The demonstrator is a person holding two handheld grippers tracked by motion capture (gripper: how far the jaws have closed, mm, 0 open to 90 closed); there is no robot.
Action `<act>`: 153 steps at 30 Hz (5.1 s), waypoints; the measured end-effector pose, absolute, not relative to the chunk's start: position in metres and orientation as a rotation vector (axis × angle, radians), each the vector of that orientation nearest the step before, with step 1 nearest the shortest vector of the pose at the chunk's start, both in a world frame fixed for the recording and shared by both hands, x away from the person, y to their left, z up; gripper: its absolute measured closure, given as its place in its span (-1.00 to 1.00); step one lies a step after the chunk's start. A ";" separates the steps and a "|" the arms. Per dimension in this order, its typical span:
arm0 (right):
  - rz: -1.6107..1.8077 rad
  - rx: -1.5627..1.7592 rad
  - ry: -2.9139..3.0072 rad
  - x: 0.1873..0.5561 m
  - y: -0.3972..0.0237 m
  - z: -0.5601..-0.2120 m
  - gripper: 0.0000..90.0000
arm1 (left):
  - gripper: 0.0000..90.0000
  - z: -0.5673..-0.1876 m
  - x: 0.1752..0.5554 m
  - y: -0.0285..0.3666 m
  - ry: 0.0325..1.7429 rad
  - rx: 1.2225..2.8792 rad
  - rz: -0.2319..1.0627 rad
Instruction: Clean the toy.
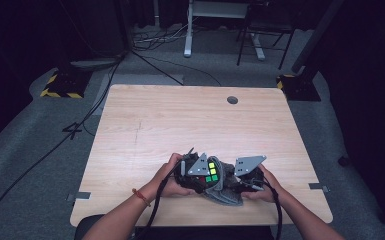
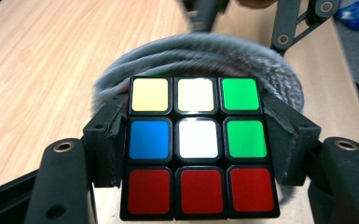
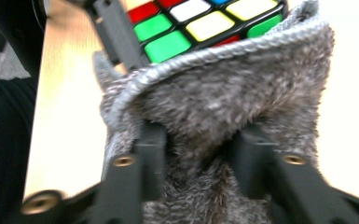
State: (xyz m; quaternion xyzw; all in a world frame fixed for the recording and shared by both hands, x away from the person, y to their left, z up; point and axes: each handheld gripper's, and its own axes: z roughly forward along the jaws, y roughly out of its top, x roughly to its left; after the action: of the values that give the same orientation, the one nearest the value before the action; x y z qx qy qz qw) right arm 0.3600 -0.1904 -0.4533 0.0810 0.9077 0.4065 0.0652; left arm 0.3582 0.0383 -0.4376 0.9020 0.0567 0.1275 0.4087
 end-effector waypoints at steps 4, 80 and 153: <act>1.202 0.221 2.713 0.357 -0.190 -0.452 0.77 | -0.25 -0.435 0.361 0.042 0.161 2.267 0.328; 1.208 0.631 2.453 0.387 -0.258 -0.418 -0.15 | -0.51 -0.464 0.361 0.083 0.275 2.434 0.149; 1.106 0.297 2.679 0.353 -0.167 -0.471 -0.27 | -0.39 -0.475 0.365 0.055 0.115 2.472 0.027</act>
State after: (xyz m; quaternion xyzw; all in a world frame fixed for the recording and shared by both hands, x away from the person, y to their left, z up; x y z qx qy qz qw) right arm 0.3529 -0.1673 -0.4714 0.1011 0.9135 0.3772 0.1137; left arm 0.3654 0.0552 -0.4746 0.9439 0.0440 0.0102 0.3271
